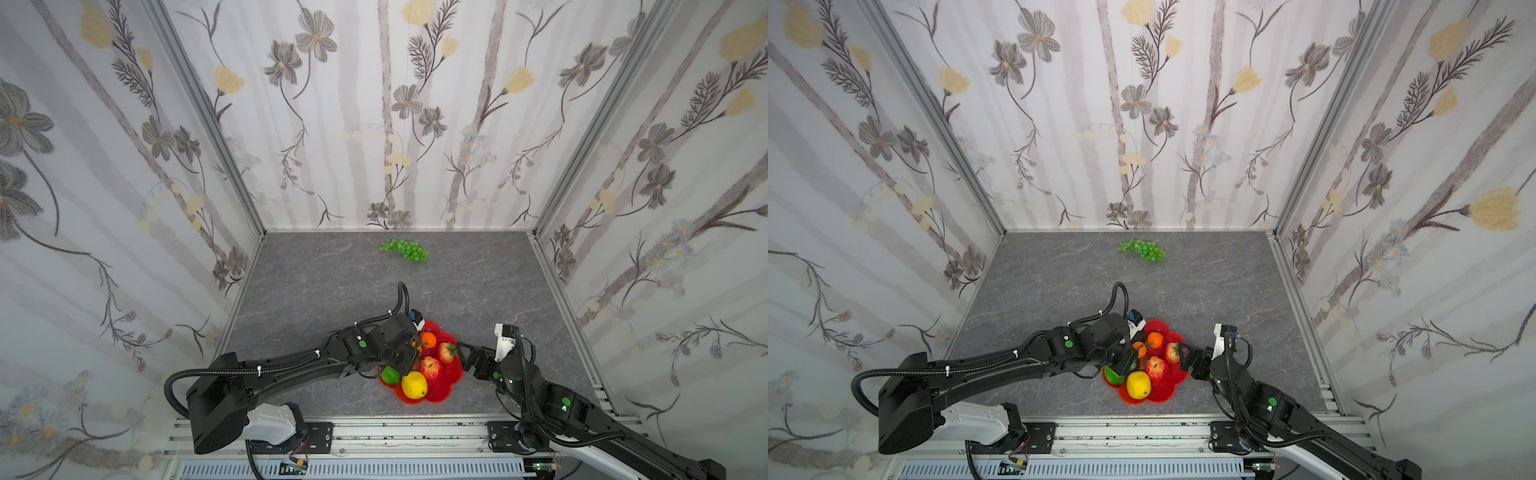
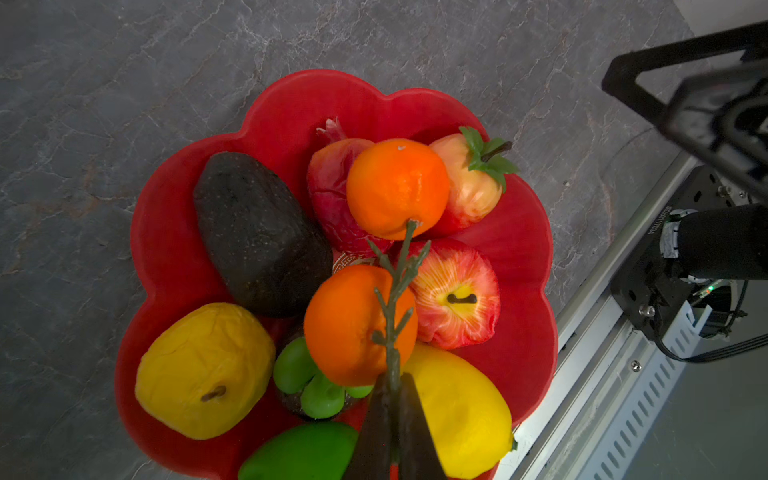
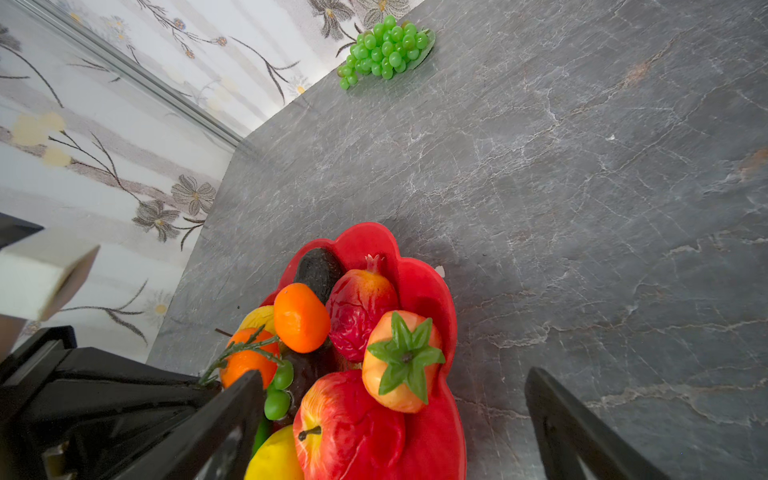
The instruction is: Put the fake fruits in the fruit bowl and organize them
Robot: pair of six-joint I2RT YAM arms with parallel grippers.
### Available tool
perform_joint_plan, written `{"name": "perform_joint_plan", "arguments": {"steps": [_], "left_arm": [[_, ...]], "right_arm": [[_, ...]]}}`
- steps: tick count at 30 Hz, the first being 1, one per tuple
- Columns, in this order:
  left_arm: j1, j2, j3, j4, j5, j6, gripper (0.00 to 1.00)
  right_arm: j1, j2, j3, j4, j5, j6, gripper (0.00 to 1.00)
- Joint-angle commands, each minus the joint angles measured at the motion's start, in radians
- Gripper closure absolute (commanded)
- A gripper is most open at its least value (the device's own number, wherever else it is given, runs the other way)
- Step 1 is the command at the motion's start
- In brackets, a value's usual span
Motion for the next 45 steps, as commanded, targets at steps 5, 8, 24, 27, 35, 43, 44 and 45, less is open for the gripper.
{"name": "perform_joint_plan", "arguments": {"steps": [5, 8, 24, 27, 35, 43, 44, 45], "left_arm": [[-0.008, 0.021, -0.046, 0.087, 0.023, -0.036, 0.96], [-0.01, 0.03, -0.051, 0.092, 0.025, -0.029, 0.94], [-0.012, 0.024, -0.061, 0.09, 0.031, -0.014, 0.75], [-0.014, 0.004, -0.061, 0.083, 0.027, -0.012, 0.68], [-0.004, -0.223, -0.071, 0.012, -0.075, 0.059, 0.41], [0.077, -0.514, -0.165, 0.0, -0.319, 0.048, 0.26], [0.087, -0.55, -0.188, 0.003, -0.342, 0.04, 0.25], [0.094, -0.588, -0.212, 0.005, -0.357, 0.033, 0.24]], "right_arm": [[0.0, 0.004, -0.013, 0.036, -0.005, 0.016, 0.02], [0.0, 0.01, -0.014, 0.04, -0.006, 0.017, 0.02], [0.0, 0.031, -0.002, 0.047, -0.006, 0.017, 0.02], [0.0, 0.04, 0.005, 0.048, -0.006, 0.015, 0.02], [-0.084, 0.128, 0.1, 0.056, -0.078, -0.112, 0.0], [-0.408, 0.51, 0.349, 0.204, -0.371, -0.328, 0.05], [-0.441, 0.569, 0.381, 0.234, -0.409, -0.34, 0.07], [-0.475, 0.631, 0.419, 0.26, -0.448, -0.347, 0.09]]}}
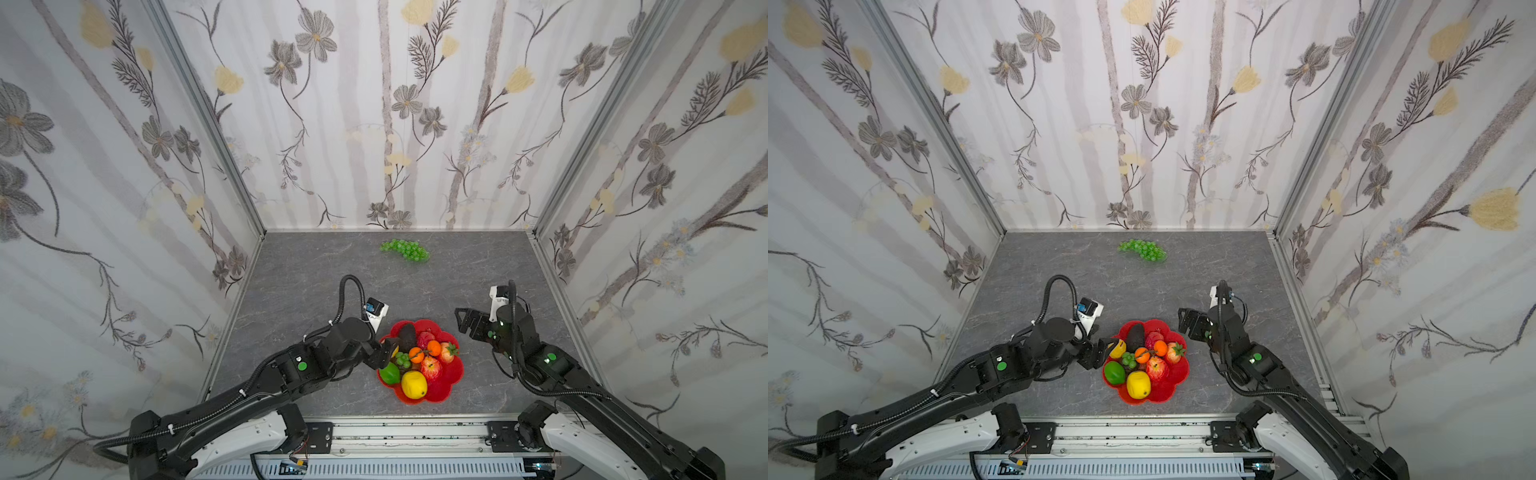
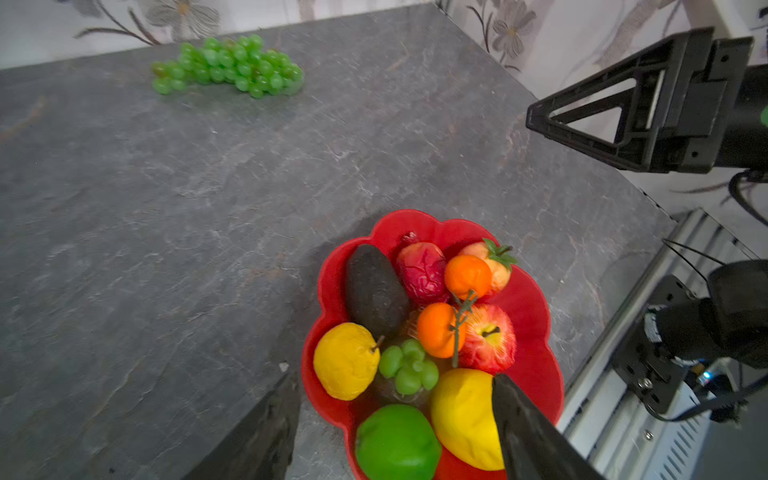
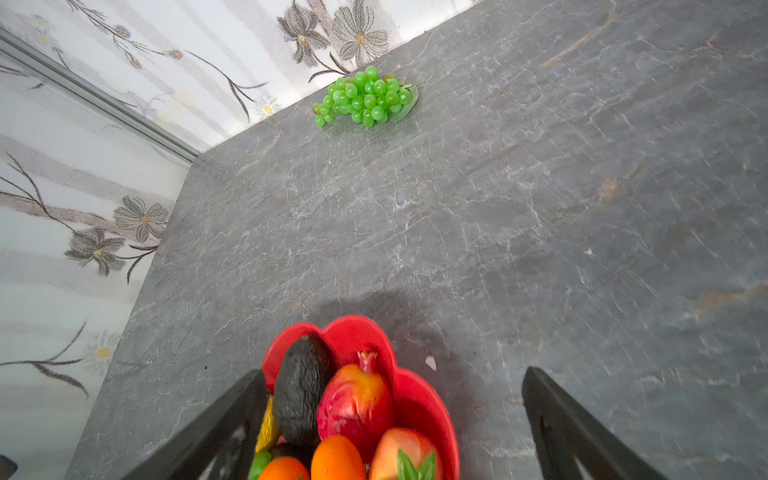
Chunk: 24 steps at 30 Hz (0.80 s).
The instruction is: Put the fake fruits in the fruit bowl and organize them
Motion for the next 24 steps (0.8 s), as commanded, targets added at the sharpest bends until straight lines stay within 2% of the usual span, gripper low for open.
{"name": "perform_joint_plan", "arguments": {"steps": [1, 6, 12, 15, 24], "left_arm": [[0.019, -0.093, -0.059, -0.007, -0.131, -0.032, 0.23], [0.03, -0.252, -0.188, 0.032, -0.154, -0.063, 0.15], [0.034, -0.38, -0.297, 0.065, -0.167, -0.093, 0.08], [0.038, -0.435, -0.329, 0.06, -0.179, -0.09, 0.06], [0.049, -0.518, -0.387, 0.078, -0.192, -0.085, 0.0]], "right_arm": [[-0.084, 0.158, 0.097, 0.158, -0.179, -0.084, 0.11], [-0.189, 0.474, 0.308, 0.237, -0.281, -0.094, 0.18], [-0.269, 0.869, 0.587, 0.265, -0.385, -0.058, 0.28], [-0.289, 1.01, 0.713, 0.259, -0.401, -0.037, 0.32], [-0.33, 1.291, 0.993, 0.258, -0.476, 0.036, 0.39]]}}
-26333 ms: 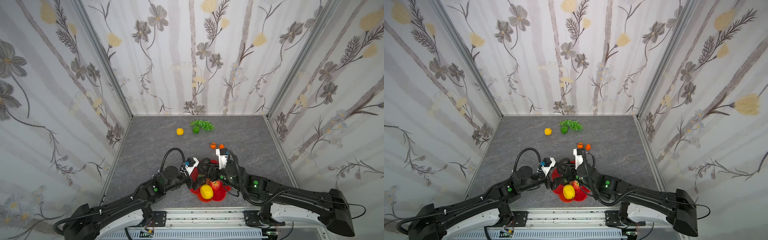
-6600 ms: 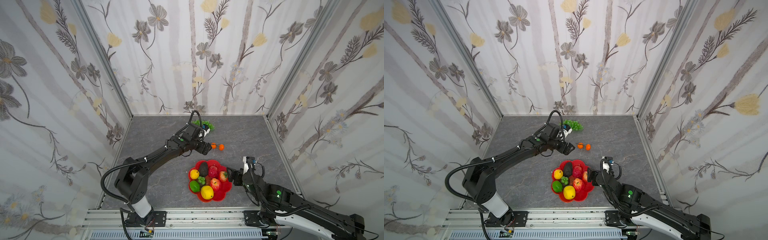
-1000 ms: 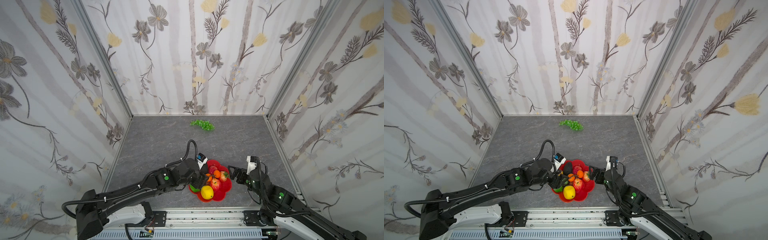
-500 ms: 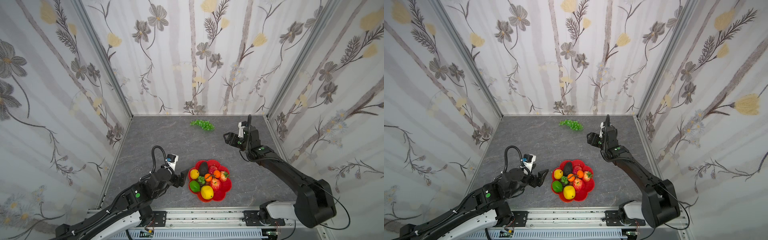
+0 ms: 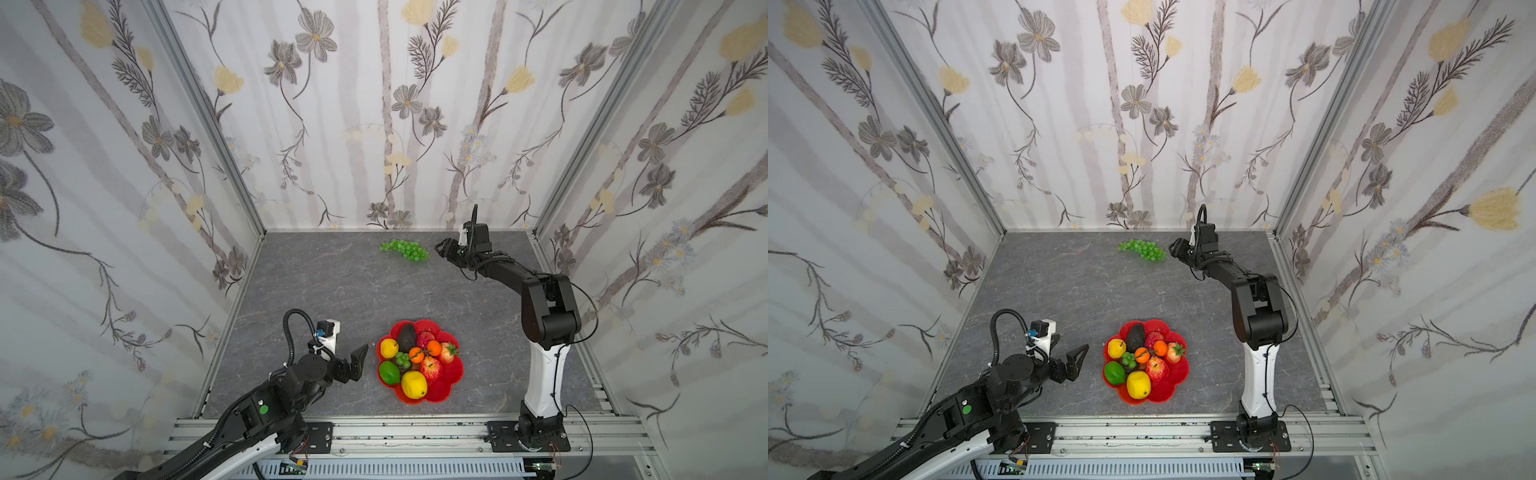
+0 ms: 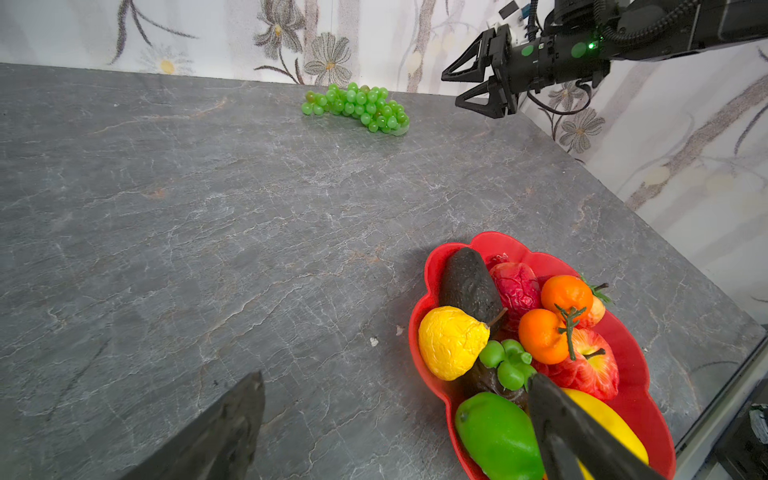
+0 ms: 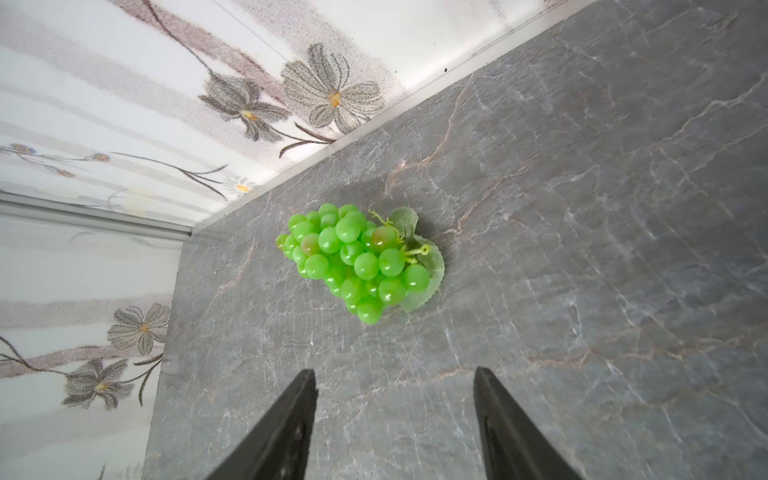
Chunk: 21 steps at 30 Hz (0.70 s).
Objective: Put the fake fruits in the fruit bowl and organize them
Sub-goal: 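Reach the right gripper to the green grapes and grasp them while the left arm withdraws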
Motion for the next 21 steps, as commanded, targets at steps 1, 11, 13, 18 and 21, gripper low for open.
{"name": "perform_joint_plan", "arguments": {"steps": [1, 11, 13, 18, 21], "left_arm": [[0.003, -0.014, -0.013, 0.057, -0.023, -0.005, 0.0], [0.015, -0.032, -0.031, 0.077, -0.043, 0.017, 0.0], [0.017, -0.037, -0.033, 0.076, -0.043, 0.016, 0.0], [0.02, -0.054, -0.045, 0.078, -0.043, 0.014, 0.0], [0.022, -0.063, -0.053, 0.089, -0.041, 0.016, 0.0]], "right_arm": [[-0.006, 0.071, 0.084, 0.04, -0.05, 0.044, 0.4], [-0.009, 0.268, 0.288, 0.011, -0.095, 0.12, 0.5], [-0.008, 0.296, 0.316, 0.004, -0.095, 0.129, 0.51], [-0.001, 0.345, 0.365, -0.01, -0.095, 0.149, 0.54], [0.002, 0.355, 0.379, -0.003, -0.085, 0.171, 0.55]]}}
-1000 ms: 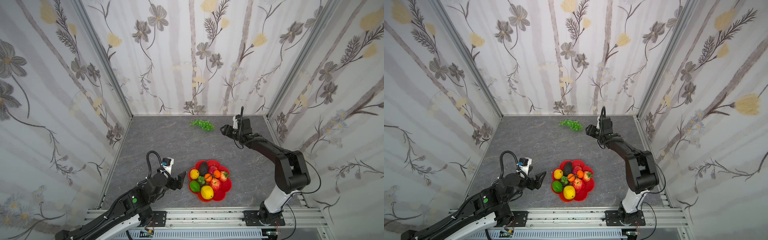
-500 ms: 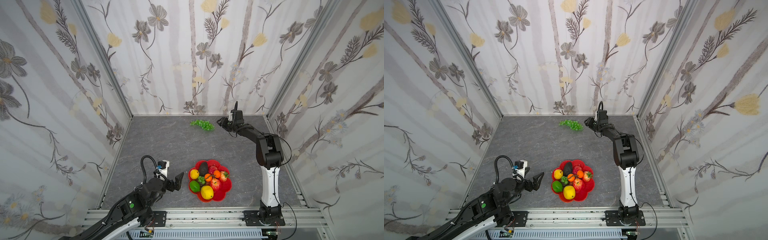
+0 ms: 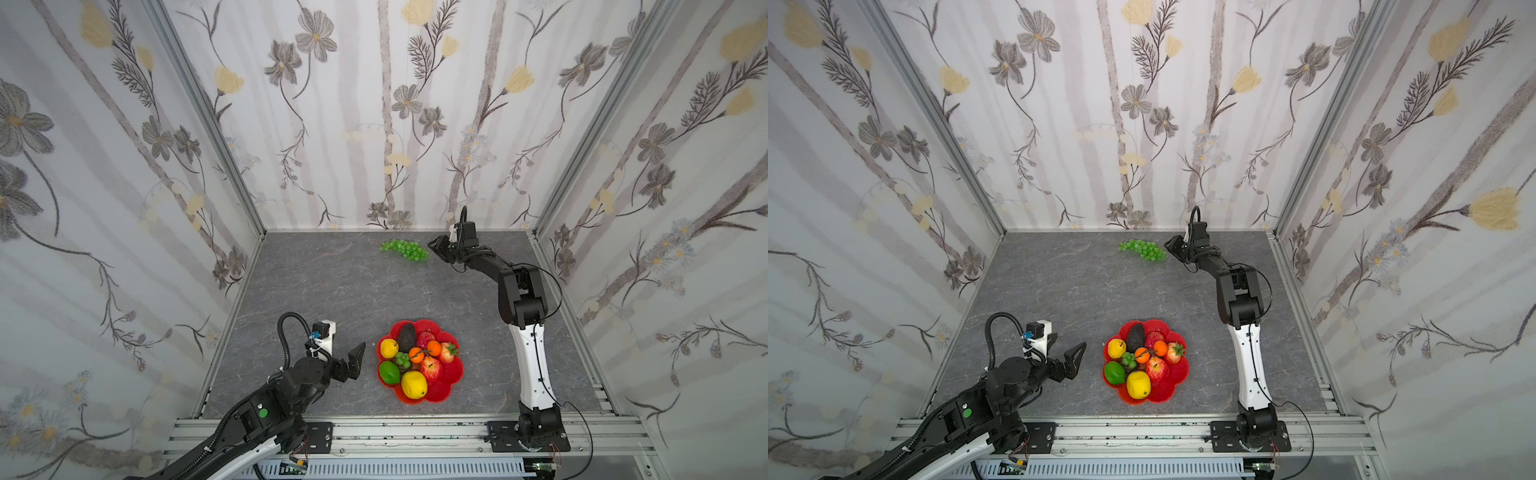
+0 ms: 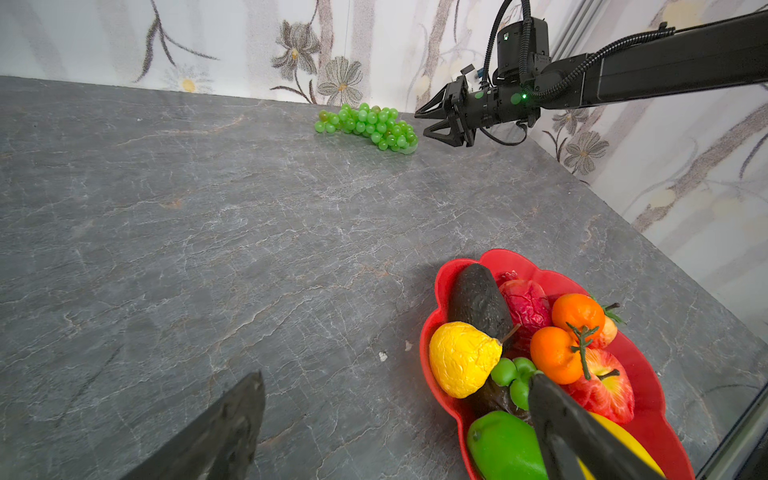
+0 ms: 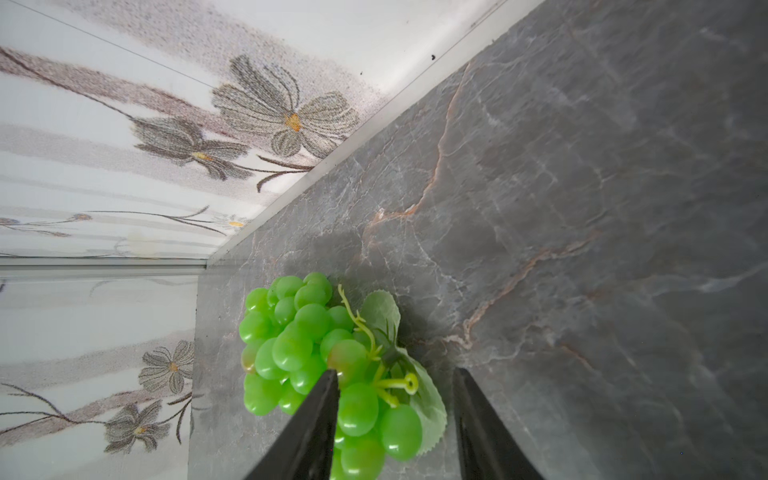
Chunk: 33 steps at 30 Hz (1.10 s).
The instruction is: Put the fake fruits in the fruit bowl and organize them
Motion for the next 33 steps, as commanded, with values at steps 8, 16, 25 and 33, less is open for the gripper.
{"name": "perform_joint_plan", "arguments": {"steps": [8, 16, 25, 33], "left_arm": [[0.005, -0.042, -0.005, 0.018, -0.026, 0.007, 0.0], [0.015, -0.055, -0.01, 0.044, -0.069, 0.0, 0.0], [0.295, 0.618, 0.317, 0.282, 0.165, -0.066, 0.0], [0.503, 1.271, 0.813, 0.258, 0.323, -0.187, 0.0]], "right_arm": [[0.03, 0.057, 0.166, -0.169, 0.09, 0.036, 0.6], [0.036, 0.048, 0.167, -0.208, 0.163, 0.095, 0.63], [0.04, 0.073, 0.217, -0.246, 0.175, 0.119, 0.58], [0.047, 0.083, 0.23, -0.265, 0.174, 0.182, 0.57]]}}
